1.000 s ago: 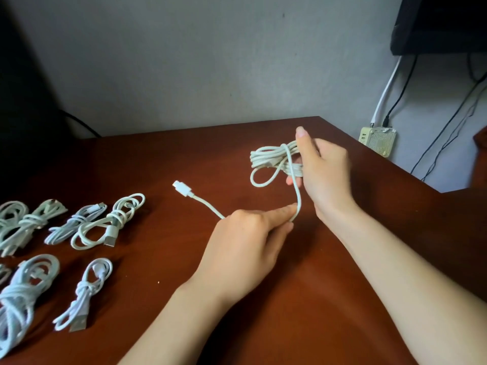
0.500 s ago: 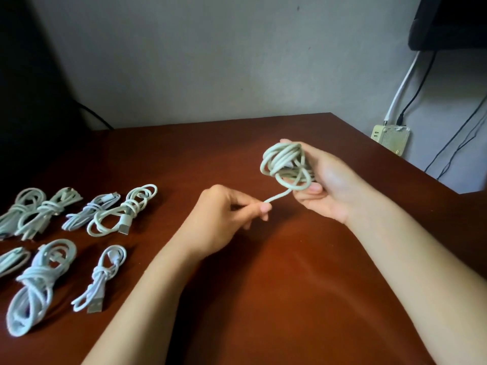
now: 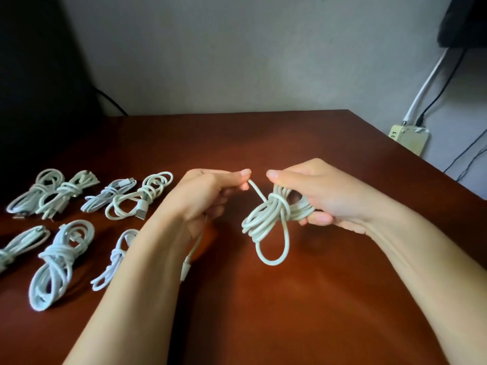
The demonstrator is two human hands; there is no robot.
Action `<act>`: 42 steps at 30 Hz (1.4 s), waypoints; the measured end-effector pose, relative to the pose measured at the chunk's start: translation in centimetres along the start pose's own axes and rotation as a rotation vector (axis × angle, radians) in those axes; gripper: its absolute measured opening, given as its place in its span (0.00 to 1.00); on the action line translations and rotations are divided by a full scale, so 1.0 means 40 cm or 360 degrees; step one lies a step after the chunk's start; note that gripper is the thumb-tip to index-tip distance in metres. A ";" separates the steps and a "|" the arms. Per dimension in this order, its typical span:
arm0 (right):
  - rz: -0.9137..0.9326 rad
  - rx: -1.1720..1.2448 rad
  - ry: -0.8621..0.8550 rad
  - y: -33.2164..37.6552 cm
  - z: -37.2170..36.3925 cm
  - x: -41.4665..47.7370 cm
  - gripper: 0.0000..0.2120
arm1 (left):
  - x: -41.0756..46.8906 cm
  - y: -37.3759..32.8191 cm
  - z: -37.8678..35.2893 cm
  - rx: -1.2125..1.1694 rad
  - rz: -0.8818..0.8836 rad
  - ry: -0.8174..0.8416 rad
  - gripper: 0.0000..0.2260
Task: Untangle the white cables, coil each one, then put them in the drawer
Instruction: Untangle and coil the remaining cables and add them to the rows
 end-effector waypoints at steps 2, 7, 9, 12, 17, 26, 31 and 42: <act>-0.0025 -0.0183 -0.0008 -0.003 -0.004 0.002 0.20 | -0.002 -0.003 0.000 0.0026 -0.0071 -0.0192 0.12; 0.0029 -0.0636 -0.0081 0.003 -0.016 0.008 0.22 | -0.017 -0.015 -0.021 0.0101 -0.0387 -0.0449 0.12; 0.0090 -0.0770 -0.0160 0.000 -0.020 0.013 0.23 | -0.024 -0.020 -0.025 0.0195 -0.0544 -0.0511 0.13; 0.0086 -0.0890 -0.0266 -0.013 -0.024 0.020 0.24 | -0.030 -0.026 -0.029 0.0328 -0.0735 -0.0536 0.14; 0.0153 -0.1003 -0.0506 -0.032 -0.014 0.021 0.23 | -0.054 -0.037 -0.054 0.0370 -0.0853 -0.0391 0.13; 0.0393 -0.0827 -0.1107 -0.069 0.019 0.053 0.25 | -0.078 -0.028 -0.106 0.0569 -0.0927 -0.0049 0.11; 0.0351 -0.0371 -0.1319 -0.084 0.037 0.055 0.23 | -0.069 -0.013 -0.111 0.0619 -0.0932 -0.0048 0.07; 0.0108 0.0470 -0.1310 -0.046 0.034 0.035 0.18 | -0.042 0.013 -0.119 0.0731 -0.0788 0.0086 0.08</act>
Point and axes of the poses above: each hand's wrist, its own x-axis towards the middle knuckle, its own z-axis out of the back of the hand, y = z × x, the point moved 2 cm from there along x, towards the middle knuckle, and after that the axes turned 11 degrees about z, right-handed, at the moved point
